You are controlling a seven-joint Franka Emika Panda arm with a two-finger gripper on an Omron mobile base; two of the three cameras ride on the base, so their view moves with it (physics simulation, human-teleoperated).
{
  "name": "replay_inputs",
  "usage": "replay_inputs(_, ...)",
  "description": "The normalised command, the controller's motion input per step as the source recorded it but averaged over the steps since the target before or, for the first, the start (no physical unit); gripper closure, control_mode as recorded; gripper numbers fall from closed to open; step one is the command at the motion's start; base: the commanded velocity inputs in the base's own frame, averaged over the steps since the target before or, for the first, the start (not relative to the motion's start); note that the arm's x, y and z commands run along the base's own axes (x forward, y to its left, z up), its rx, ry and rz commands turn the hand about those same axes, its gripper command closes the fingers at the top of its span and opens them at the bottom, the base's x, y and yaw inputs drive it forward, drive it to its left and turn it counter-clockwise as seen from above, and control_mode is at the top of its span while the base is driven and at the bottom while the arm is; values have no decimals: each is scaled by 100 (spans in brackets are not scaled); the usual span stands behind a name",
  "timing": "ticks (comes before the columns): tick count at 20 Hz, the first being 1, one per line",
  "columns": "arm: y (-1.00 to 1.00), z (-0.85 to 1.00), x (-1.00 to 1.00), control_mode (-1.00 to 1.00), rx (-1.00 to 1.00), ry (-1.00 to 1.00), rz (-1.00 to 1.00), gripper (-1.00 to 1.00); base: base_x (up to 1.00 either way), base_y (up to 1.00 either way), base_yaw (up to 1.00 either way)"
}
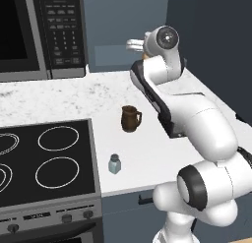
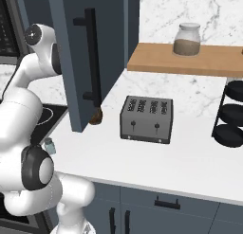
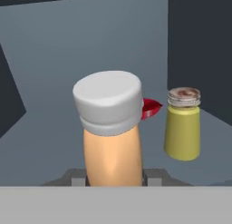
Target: Put the shaker and condiment bottle from the counter next to their counterparts in the cabinet.
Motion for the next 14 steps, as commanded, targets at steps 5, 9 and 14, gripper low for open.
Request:
replay_inputs(5, 18, 0, 28, -100, 0, 0, 0, 100, 0, 0, 0)
replay_inputs(9, 3, -29, 52, -100, 0, 0, 0, 100, 0, 0, 0)
replay_inputs(14, 0, -31, 35, -100, 0, -1, 0, 100, 0, 0, 0)
